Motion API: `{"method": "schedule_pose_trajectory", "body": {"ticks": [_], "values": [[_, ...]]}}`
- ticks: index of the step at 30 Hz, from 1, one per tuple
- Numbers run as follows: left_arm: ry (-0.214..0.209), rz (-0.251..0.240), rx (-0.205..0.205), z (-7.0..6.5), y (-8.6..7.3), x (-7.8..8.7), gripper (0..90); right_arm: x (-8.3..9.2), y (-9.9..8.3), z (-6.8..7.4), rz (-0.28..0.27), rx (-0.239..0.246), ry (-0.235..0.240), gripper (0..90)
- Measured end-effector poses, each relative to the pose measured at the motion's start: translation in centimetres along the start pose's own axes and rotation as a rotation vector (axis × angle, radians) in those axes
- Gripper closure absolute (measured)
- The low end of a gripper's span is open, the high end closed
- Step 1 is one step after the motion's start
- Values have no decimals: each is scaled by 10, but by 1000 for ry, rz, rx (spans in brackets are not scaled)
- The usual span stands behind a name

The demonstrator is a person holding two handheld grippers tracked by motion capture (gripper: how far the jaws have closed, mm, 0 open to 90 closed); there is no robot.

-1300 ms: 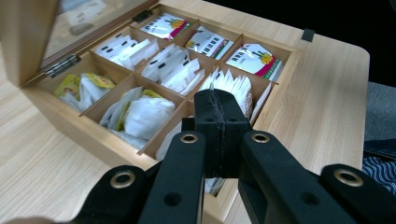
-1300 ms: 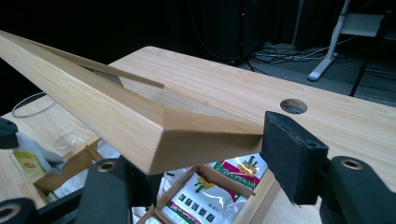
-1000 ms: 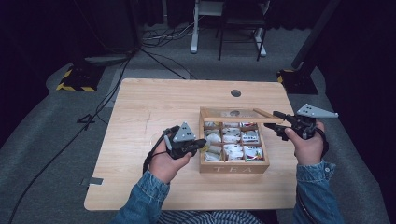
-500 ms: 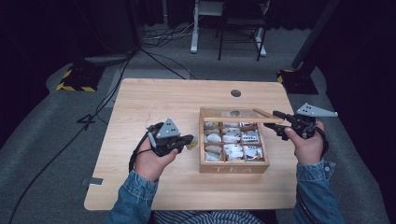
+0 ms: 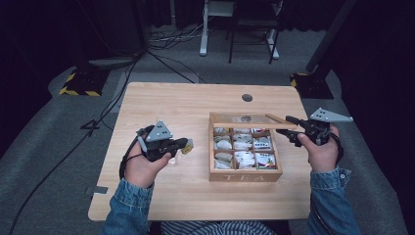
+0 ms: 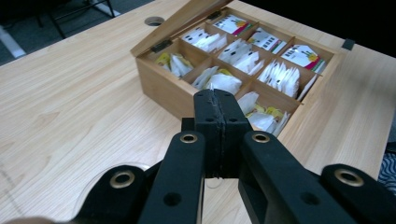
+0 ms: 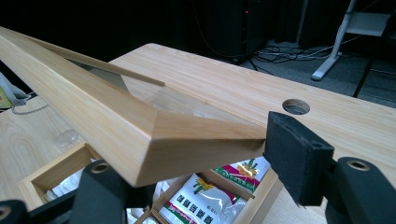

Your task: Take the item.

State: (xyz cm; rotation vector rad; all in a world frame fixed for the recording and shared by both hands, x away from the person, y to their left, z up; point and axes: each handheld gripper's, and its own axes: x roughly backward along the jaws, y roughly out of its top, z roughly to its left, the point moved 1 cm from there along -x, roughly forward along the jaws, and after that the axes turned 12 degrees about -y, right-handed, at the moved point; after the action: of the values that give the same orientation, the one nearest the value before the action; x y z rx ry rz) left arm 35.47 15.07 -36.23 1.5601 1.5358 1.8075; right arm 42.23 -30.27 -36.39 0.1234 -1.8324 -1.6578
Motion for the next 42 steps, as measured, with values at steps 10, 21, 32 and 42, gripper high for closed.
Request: {"method": "schedule_pose_trajectory", "body": {"ticks": [10, 21, 32, 42], "values": [[35, -3, 37, 14, -6, 17, 891, -1, 0, 0, 0, 1, -1, 381], [80, 18, 89, 32, -18, 17, 891, -1, -1, 0, 1, 2, 2, 376], [83, 56, 130, 46, -29, 11, 890, -2, -2, 0, 6, 3, -1, 370], [71, 107, 151, 52, -36, 2, 890, -2, -2, 1, 7, 5, -2, 368]]}}
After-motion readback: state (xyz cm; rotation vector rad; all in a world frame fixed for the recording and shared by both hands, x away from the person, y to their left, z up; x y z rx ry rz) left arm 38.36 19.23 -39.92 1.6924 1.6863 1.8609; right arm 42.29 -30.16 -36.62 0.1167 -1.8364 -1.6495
